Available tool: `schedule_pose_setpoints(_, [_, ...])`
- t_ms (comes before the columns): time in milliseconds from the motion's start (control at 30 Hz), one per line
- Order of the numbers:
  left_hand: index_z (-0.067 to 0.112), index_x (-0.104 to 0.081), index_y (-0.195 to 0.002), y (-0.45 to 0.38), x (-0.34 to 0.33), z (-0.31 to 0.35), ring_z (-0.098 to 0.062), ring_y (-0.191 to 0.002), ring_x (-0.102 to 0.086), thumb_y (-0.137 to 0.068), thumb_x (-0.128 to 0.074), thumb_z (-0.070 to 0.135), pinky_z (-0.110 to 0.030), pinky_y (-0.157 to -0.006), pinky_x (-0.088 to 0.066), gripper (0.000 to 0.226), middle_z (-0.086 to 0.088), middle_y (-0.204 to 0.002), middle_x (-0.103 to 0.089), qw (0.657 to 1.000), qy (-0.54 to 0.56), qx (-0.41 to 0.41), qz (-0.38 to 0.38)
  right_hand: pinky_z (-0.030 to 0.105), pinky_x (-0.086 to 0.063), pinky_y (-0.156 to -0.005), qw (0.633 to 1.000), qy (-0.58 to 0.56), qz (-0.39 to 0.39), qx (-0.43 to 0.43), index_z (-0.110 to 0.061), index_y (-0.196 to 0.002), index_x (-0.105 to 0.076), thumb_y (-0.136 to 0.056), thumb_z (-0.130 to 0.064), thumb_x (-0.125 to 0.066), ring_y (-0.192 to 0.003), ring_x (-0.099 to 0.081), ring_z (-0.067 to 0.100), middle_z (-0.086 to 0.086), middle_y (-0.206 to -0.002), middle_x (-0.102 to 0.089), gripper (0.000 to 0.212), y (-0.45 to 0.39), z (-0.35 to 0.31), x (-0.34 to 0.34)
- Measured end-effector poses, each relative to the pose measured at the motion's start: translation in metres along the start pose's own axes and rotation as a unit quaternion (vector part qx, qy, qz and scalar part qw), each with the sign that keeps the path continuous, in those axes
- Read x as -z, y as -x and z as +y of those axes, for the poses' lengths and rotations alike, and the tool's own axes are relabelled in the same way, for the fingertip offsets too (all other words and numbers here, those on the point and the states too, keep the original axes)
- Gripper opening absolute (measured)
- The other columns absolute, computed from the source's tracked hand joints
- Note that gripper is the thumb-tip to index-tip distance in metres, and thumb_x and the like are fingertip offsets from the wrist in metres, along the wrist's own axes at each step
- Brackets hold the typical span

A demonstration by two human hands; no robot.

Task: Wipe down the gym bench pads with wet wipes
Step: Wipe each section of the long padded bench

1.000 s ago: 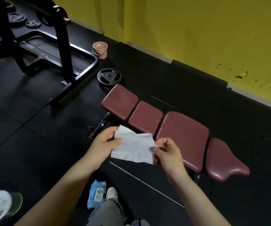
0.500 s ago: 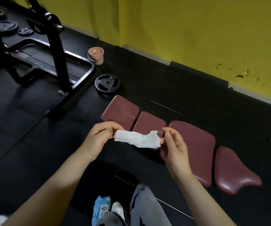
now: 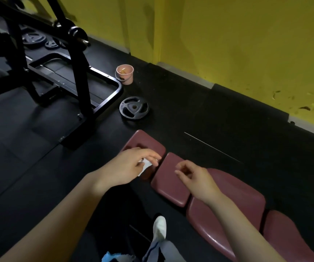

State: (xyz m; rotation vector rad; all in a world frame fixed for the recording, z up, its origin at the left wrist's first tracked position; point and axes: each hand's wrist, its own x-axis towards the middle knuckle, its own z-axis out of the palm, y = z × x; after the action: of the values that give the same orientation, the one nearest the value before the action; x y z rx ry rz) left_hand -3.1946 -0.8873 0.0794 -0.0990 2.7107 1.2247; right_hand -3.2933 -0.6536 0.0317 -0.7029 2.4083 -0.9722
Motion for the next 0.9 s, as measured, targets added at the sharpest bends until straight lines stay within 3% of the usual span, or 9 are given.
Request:
schedule_pose_setpoints(100, [0.042,-0.059,-0.121,-0.024,0.001,0.003,0.008,-0.117,-0.052,-0.086,-0.046,-0.009,-0.02,-0.1,-0.042,0.063,0.03,-0.113,-0.065,1.0,-0.001,-0.011,-0.005,0.016,-0.037,-0.101,0.993,0.006,-0.063,0.095,-0.03,-0.125,-0.057,-0.087,-0.028,-0.071,-0.112,-0.047,-0.005,-0.023,-0.121,-0.052,0.041,-0.03,-0.008,0.003])
schedule_pose_setpoints(200, [0.038,-0.061,-0.124,-0.042,0.002,0.004,0.007,-0.119,-0.053,-0.084,-0.046,-0.011,-0.014,-0.094,-0.041,0.065,0.024,-0.118,-0.064,0.999,0.034,-0.016,-0.018,0.008,-0.029,-0.097,0.985,0.004,-0.126,0.12,-0.038,-0.137,-0.047,-0.084,-0.031,-0.073,-0.12,-0.04,-0.005,-0.024,-0.134,-0.045,0.06,-0.053,-0.017,0.006])
schedule_pose_setpoints(267, [0.037,-0.06,-0.126,-0.052,0.003,0.002,0.008,-0.119,-0.052,-0.085,-0.047,-0.011,-0.013,-0.096,-0.04,0.064,0.024,-0.12,-0.063,0.999,0.032,-0.015,-0.017,0.016,-0.042,-0.092,0.982,-0.01,-0.161,0.101,-0.034,-0.126,-0.06,-0.085,-0.029,-0.071,-0.109,-0.053,-0.001,-0.018,-0.124,-0.059,0.042,-0.066,-0.017,0.009])
schedule_pose_setpoints(367, [0.032,-0.06,-0.126,-0.065,0.004,-0.005,0.007,-0.119,-0.053,-0.085,-0.048,-0.013,-0.016,-0.101,-0.041,0.062,0.02,-0.12,-0.064,0.998,0.07,0.007,0.005,0.039,-0.05,-0.08,0.976,-0.034,-0.188,0.1,-0.016,-0.09,-0.07,-0.088,-0.014,-0.065,-0.077,-0.059,0.006,-0.003,-0.085,-0.067,0.006,-0.08,-0.015,0.011])
schedule_pose_setpoints(500, [0.037,-0.047,-0.137,-0.077,0.001,-0.024,0.0,-0.125,-0.047,-0.088,-0.054,0.011,-0.03,-0.108,-0.041,0.056,0.013,-0.138,-0.05,0.995,0.062,0.047,0.06,0.028,-0.05,-0.076,0.967,-0.167,-0.189,0.047,-0.006,-0.09,-0.072,-0.087,0.002,-0.063,-0.078,-0.06,0.003,-0.005,-0.08,-0.066,0.012,-0.091,-0.015,0.012])
schedule_pose_setpoints(567, [0.034,-0.04,-0.143,-0.08,-0.005,-0.03,-0.003,-0.13,-0.038,-0.092,-0.055,0.028,-0.031,-0.111,-0.034,0.054,0.011,-0.145,-0.041,0.992,0.033,0.082,0.09,0.031,-0.052,-0.076,0.954,-0.24,-0.178,0.003,-0.012,-0.088,-0.073,-0.088,0.004,-0.06,-0.081,-0.063,0.009,-0.003,-0.082,-0.068,0.02,-0.095,-0.019,0.012])
schedule_pose_setpoints(633, [0.033,-0.045,-0.137,-0.082,-0.01,-0.032,0.0,-0.125,-0.043,-0.098,-0.056,0.026,-0.028,-0.107,-0.038,0.042,0.013,-0.139,-0.045,0.984,0.09,0.1,0.116,0.035,-0.054,-0.078,0.938,-0.307,-0.157,-0.038,-0.019,-0.087,-0.074,-0.09,0.003,-0.058,-0.084,-0.067,0.015,0.002,-0.086,-0.072,0.027,-0.101,-0.022,0.013])
schedule_pose_setpoints(767, [0.029,-0.058,-0.127,-0.086,-0.015,-0.047,-0.01,-0.111,-0.063,-0.098,-0.056,0.03,-0.033,-0.093,-0.055,0.029,0.005,-0.121,-0.063,0.953,0.286,0.095,0.018,0.039,-0.057,-0.079,0.921,-0.356,-0.129,-0.094,-0.01,-0.095,-0.071,-0.092,0.0,-0.057,-0.086,-0.07,0.024,0.011,-0.091,-0.073,0.017,-0.118,-0.03,0.012])
schedule_pose_setpoints(900, [0.028,-0.058,-0.13,-0.1,-0.007,-0.069,-0.016,-0.109,-0.067,-0.089,-0.067,0.038,-0.041,-0.089,-0.058,0.043,0.0,-0.12,-0.067,0.934,0.328,0.13,-0.051,0.036,-0.056,-0.072,0.938,-0.315,-0.054,-0.132,-0.016,-0.101,-0.058,-0.087,-0.01,-0.066,-0.08,-0.068,0.026,0.014,-0.089,-0.07,0.018,-0.146,-0.032,0.001])
